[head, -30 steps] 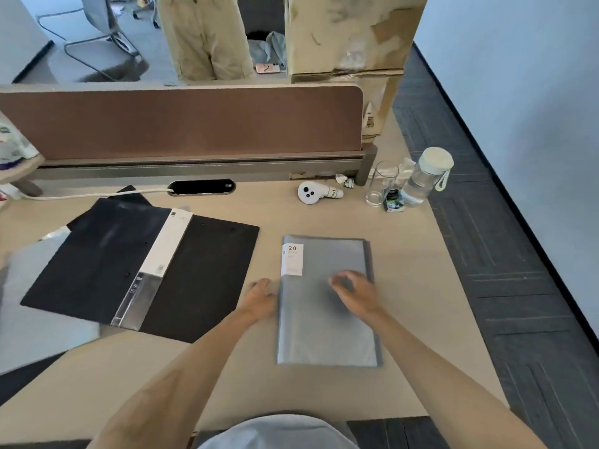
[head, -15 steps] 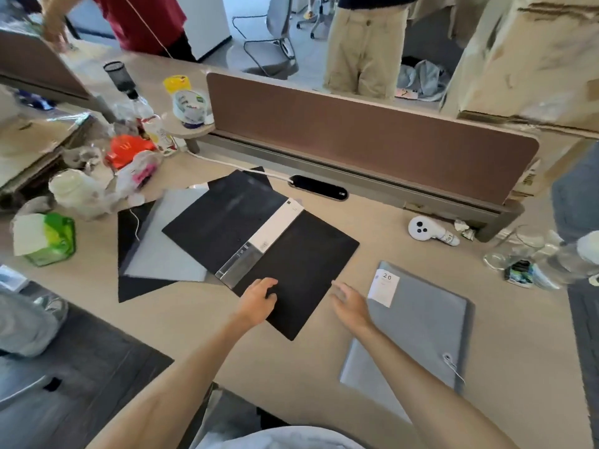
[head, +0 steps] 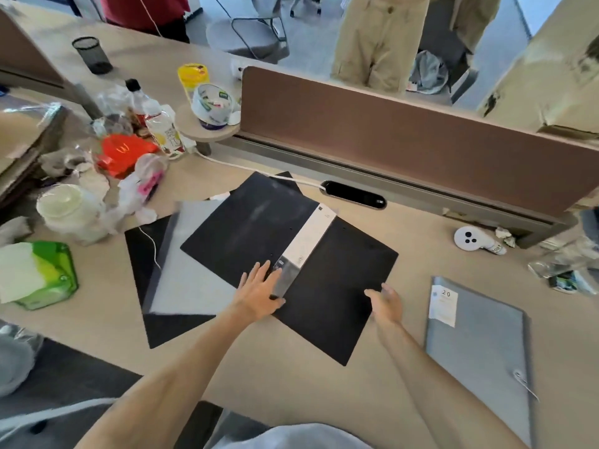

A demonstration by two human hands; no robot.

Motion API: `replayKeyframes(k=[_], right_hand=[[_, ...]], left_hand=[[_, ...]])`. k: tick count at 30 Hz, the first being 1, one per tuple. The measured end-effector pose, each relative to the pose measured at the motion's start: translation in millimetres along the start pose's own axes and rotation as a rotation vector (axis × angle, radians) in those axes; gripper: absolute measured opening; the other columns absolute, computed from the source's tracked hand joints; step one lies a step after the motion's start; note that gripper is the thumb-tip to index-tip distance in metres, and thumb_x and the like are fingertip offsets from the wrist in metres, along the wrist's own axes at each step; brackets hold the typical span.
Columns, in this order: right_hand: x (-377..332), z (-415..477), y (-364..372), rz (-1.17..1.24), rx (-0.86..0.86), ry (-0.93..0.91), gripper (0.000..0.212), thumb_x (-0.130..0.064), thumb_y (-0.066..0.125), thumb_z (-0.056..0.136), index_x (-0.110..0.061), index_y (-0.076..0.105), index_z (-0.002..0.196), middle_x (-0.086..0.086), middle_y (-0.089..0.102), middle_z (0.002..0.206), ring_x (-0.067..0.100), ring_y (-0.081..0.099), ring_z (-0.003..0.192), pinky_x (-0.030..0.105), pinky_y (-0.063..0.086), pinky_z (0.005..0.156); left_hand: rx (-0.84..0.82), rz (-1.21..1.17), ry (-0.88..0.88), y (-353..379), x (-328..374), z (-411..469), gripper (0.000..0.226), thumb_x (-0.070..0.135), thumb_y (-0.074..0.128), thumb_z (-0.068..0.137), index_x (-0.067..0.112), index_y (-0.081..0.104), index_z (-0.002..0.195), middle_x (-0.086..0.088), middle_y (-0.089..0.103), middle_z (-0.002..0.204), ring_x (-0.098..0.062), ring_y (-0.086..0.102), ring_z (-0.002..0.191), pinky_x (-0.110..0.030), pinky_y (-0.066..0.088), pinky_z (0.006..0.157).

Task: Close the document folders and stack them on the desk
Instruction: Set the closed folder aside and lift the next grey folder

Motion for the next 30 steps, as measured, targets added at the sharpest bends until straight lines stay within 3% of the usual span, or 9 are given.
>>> replayKeyframes(k=[3, 5, 12, 17, 19, 22, 25, 28, 30], right_hand=[[7, 10, 19, 0.150, -0.010, 0.113, 0.043, -0.015, 0.072, 0.076, -0.013, 0.056, 0.116, 0.012, 0.068, 0.106, 0.024, 0.065, 0.095, 0.032, 0.052, 0.077], [4, 5, 35, 0.209, -0.048, 0.162, 0.034, -0.009, 0.068, 0.082, -0.011, 0.054, 0.113, 0.007, 0.067, 0.098, 0.023, 0.067, 0.091, 0.026, 0.050, 0.064], [5, 14, 49, 0.205, -0.091, 0.186, 0.033, -0.020, 0.071, 0.080, -0.013, 0.060, 0.111, 0.004, 0.065, 0.103, 0.013, 0.059, 0.084, 0.025, 0.047, 0.062], [-2, 30, 40, 0.196, -0.136, 0.250, 0.011, -0.015, 0.068, 0.082, -0.014, 0.057, 0.084, 0.002, 0.053, 0.081, 0.013, 0.046, 0.070, 0.027, 0.045, 0.061], [-5, 35, 31, 0.184, -0.144, 0.249, 0.012, -0.015, 0.068, 0.080, -0.012, 0.059, 0.086, 0.004, 0.058, 0.082, 0.014, 0.049, 0.065, 0.027, 0.044, 0.055], [-13, 39, 18, 0.164, -0.136, 0.163, 0.027, -0.021, 0.071, 0.081, -0.009, 0.055, 0.099, 0.011, 0.067, 0.105, 0.026, 0.064, 0.085, 0.034, 0.054, 0.066], [-35, 27, 13, 0.146, -0.199, 0.075, 0.027, -0.024, 0.068, 0.086, -0.010, 0.051, 0.102, 0.010, 0.065, 0.111, 0.027, 0.065, 0.099, 0.042, 0.057, 0.085], [-81, 8, 9, 0.082, -0.305, -0.096, 0.012, -0.016, 0.056, 0.093, -0.018, 0.061, 0.105, 0.004, 0.067, 0.115, 0.021, 0.066, 0.099, 0.039, 0.056, 0.085], [-117, -7, 3, 0.113, -0.366, -0.204, 0.016, -0.013, 0.053, 0.094, -0.020, 0.064, 0.104, 0.005, 0.069, 0.115, 0.021, 0.066, 0.101, 0.038, 0.055, 0.085]], left_hand=[[-0.063, 0.098, 0.028, -3, -19, 12, 0.083, 0.054, 0.054, 0.087, 0.030, 0.008, 0.152, -0.003, -0.009, 0.161, -0.026, -0.009, 0.147, -0.047, 0.003, 0.120], [-0.069, 0.145, 0.057, -5, -29, 16, 0.086, 0.055, 0.056, 0.085, 0.029, 0.008, 0.152, -0.002, -0.008, 0.161, -0.026, -0.007, 0.147, -0.048, 0.008, 0.120], [-0.001, 0.122, 0.071, -15, -32, 23, 0.091, 0.051, 0.062, 0.083, 0.026, 0.007, 0.151, -0.004, 0.001, 0.161, -0.028, 0.022, 0.139, -0.046, 0.035, 0.108], [0.005, 0.168, 0.031, -7, -27, 21, 0.089, 0.053, 0.059, 0.083, 0.025, 0.010, 0.151, 0.000, 0.009, 0.160, -0.026, 0.025, 0.135, -0.041, 0.033, 0.108], [0.018, 0.174, 0.033, -4, -28, 17, 0.086, 0.052, 0.057, 0.084, 0.026, 0.011, 0.152, 0.002, 0.011, 0.160, -0.025, 0.022, 0.137, -0.039, 0.028, 0.111], [0.003, 0.167, 0.033, 1, -26, 11, 0.085, 0.053, 0.057, 0.084, 0.026, 0.013, 0.152, 0.002, 0.011, 0.160, -0.026, 0.011, 0.144, -0.040, 0.017, 0.117], [-0.045, 0.085, -0.020, 3, -18, 8, 0.087, 0.055, 0.057, 0.084, 0.024, 0.012, 0.152, -0.001, 0.007, 0.161, -0.027, 0.003, 0.147, -0.042, 0.011, 0.120], [0.015, -0.096, -0.071, -11, -4, 6, 0.084, 0.053, 0.057, 0.087, 0.016, 0.018, 0.151, -0.004, 0.013, 0.160, -0.025, 0.004, 0.147, -0.038, 0.012, 0.120], [0.128, -0.245, -0.063, -32, 10, 2, 0.075, 0.048, 0.056, 0.089, 0.013, 0.026, 0.149, -0.004, 0.020, 0.157, -0.023, 0.011, 0.146, -0.035, 0.016, 0.119]])
Point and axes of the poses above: each hand's wrist, its own z-axis towards the middle knuckle, its own y-axis out of the palm, x = y × z, the point moved 9 cm from there along z, towards the middle knuckle
